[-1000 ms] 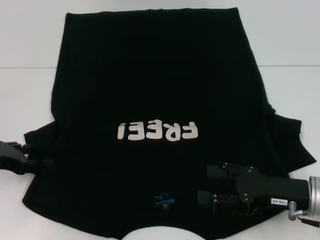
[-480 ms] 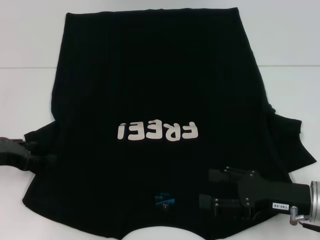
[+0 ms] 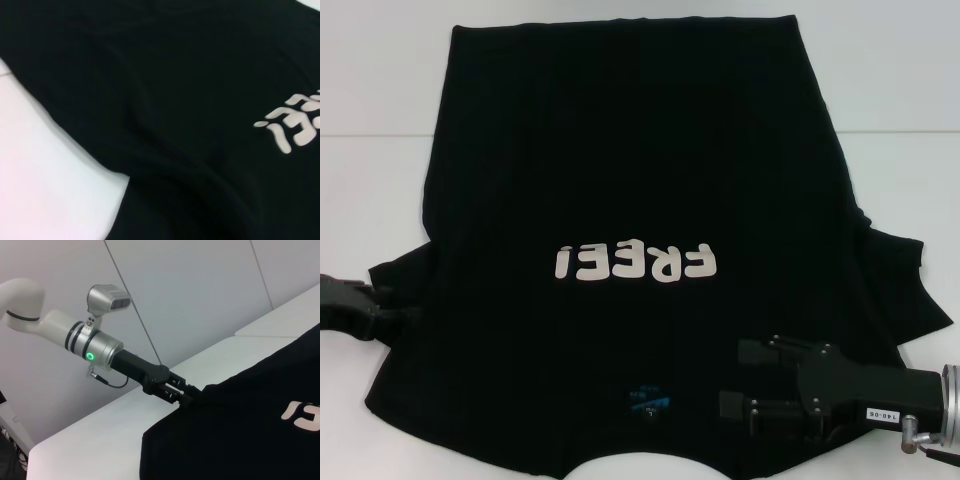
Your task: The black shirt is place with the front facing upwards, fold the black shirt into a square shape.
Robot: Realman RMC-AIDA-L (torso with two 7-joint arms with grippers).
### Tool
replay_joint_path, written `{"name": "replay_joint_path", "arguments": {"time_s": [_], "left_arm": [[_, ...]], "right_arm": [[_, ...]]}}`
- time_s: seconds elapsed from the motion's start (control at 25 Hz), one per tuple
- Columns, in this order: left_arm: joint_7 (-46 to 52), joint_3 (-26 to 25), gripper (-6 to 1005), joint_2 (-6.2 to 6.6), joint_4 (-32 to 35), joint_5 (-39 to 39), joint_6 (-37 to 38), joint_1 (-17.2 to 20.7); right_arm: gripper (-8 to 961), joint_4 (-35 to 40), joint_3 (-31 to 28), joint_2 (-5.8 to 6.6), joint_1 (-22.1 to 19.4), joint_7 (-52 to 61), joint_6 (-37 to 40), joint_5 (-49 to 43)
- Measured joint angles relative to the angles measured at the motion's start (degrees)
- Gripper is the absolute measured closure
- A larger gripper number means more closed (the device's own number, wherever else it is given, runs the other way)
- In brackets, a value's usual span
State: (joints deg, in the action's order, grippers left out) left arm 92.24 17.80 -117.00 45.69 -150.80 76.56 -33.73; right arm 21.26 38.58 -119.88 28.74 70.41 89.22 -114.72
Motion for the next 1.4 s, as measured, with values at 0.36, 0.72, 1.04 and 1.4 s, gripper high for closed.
{"name": "replay_joint_path", "arguments": {"time_s": [0.36, 0.72, 1.04, 1.4], "left_arm": [[0.0, 1.3, 672, -0.32, 0.6, 0.6, -0.7, 0.0], [0.1, 1.2, 888, -0.59, 3.1, 1.9, -0.5, 1.1], [0.3, 1.2, 931, -0.60, 3.3, 1.8, -0.5, 1.1], [1.1, 1.2, 886, -0.80, 5.1, 1.8, 0.1, 1.7]], "right_arm": [[53, 0.0, 0.0, 0.00, -0.2, -0.2, 0.0, 0.6], [53, 0.0, 0.0, 0.00, -0.1, -0.4, -0.1, 0.9], [54, 0.0, -0.1, 0.00, 0.1, -0.3, -0.3, 1.4], [54, 0.0, -0.1, 0.00, 0.3, -0.2, -0.3, 1.4]]}}
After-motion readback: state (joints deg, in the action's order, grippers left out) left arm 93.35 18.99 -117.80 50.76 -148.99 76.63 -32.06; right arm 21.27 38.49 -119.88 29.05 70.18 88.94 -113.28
